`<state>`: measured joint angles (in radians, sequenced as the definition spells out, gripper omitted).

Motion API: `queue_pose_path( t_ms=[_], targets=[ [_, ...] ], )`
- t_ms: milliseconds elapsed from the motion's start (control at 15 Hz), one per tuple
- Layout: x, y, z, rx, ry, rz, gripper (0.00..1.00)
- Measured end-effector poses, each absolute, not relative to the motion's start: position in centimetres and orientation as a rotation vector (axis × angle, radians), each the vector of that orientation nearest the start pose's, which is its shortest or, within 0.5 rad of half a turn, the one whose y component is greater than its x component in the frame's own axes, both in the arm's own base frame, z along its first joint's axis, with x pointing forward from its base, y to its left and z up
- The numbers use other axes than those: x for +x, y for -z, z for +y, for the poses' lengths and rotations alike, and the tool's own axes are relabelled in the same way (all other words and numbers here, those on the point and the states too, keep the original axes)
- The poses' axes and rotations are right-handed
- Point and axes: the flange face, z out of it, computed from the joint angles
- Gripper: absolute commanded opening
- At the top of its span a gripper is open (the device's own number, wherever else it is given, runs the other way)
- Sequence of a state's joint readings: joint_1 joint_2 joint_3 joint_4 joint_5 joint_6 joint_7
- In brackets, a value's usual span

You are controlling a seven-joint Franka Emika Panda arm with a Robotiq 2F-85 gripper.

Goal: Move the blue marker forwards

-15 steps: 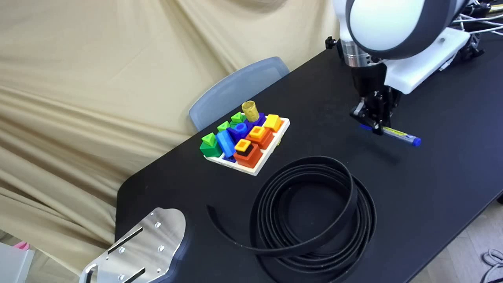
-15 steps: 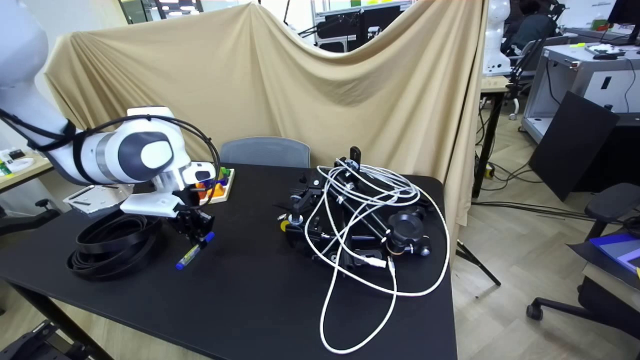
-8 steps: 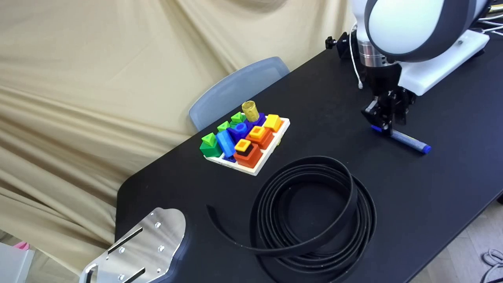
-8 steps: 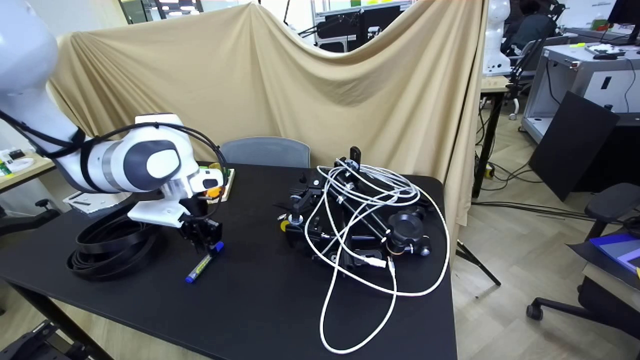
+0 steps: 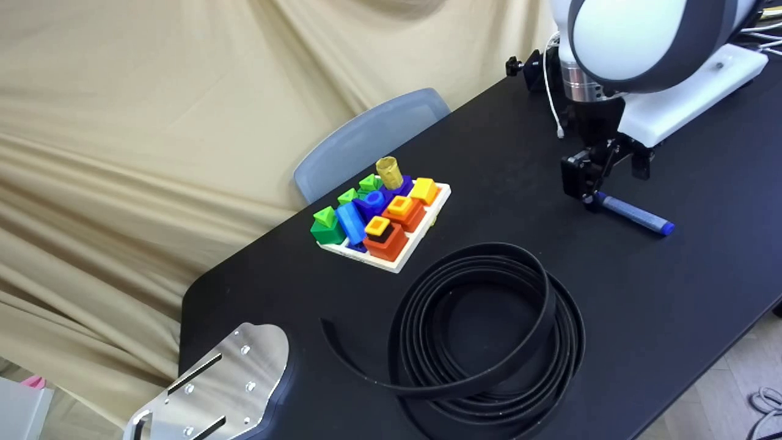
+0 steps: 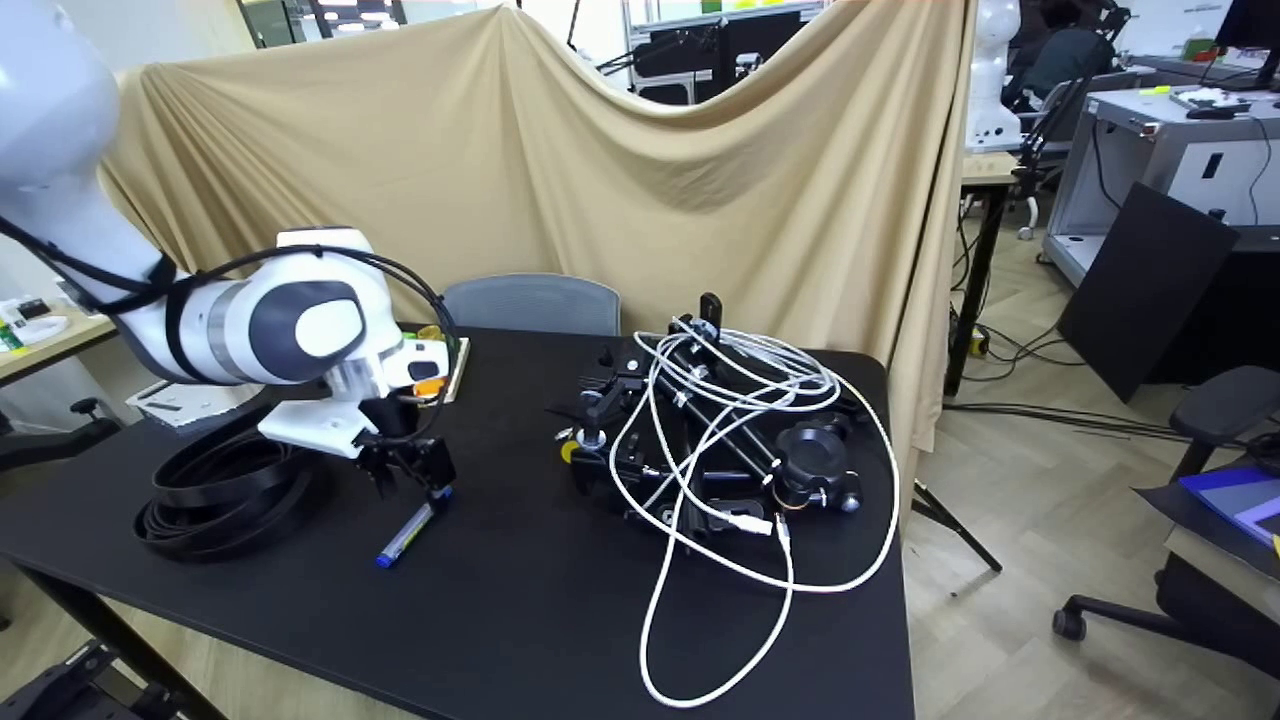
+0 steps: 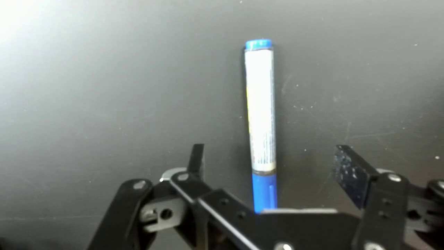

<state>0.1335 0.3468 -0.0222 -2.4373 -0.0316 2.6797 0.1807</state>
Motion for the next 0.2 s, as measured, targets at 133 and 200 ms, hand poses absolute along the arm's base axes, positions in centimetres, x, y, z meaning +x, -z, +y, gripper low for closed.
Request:
queue_pose_path(
  t_ms=[133,200],
  targets=[
    [46.96,-16.27,5.23,-3.161,-0.195,0.114,1.00],
    [46.98,-16.80,5.22,-3.159,-0.203,0.129,1.00]
  ],
)
